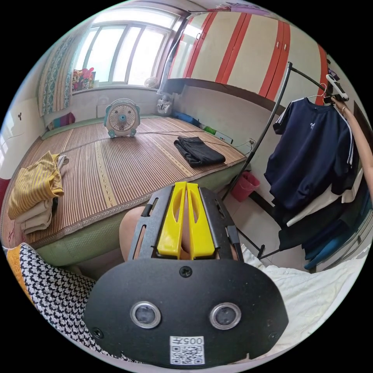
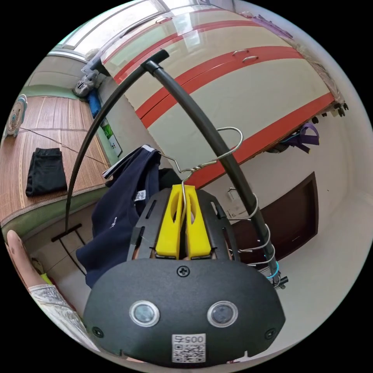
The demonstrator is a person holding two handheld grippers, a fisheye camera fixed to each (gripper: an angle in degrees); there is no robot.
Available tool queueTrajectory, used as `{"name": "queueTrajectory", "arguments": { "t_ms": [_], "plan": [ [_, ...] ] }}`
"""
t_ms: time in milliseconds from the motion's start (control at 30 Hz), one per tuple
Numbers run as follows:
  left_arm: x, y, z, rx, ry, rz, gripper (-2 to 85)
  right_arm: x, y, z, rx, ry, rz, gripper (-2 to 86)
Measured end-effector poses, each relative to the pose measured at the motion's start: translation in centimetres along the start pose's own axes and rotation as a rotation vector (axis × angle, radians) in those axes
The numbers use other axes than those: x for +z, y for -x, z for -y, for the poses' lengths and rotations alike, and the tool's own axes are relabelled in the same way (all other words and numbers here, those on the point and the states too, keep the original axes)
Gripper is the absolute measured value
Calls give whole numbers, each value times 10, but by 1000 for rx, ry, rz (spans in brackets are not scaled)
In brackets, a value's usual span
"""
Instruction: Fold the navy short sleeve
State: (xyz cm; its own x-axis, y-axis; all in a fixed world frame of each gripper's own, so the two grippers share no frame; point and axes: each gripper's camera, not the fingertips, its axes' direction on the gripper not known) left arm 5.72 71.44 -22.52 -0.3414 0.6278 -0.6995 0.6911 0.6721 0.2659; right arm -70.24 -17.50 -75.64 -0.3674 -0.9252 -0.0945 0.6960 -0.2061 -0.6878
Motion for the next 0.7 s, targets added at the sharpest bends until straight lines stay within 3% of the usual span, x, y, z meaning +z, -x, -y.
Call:
{"name": "queueTrajectory", "arguments": {
  "t_ms": [367,700],
  "plan": [
    [6,34,6,-35,12,4,-7,-88,7,-21,-23,-208,-59,-16],
    [3,66,18,-68,11,18,-7,-188,63,-81,-187,-450,-15,-16]
  ]
}}
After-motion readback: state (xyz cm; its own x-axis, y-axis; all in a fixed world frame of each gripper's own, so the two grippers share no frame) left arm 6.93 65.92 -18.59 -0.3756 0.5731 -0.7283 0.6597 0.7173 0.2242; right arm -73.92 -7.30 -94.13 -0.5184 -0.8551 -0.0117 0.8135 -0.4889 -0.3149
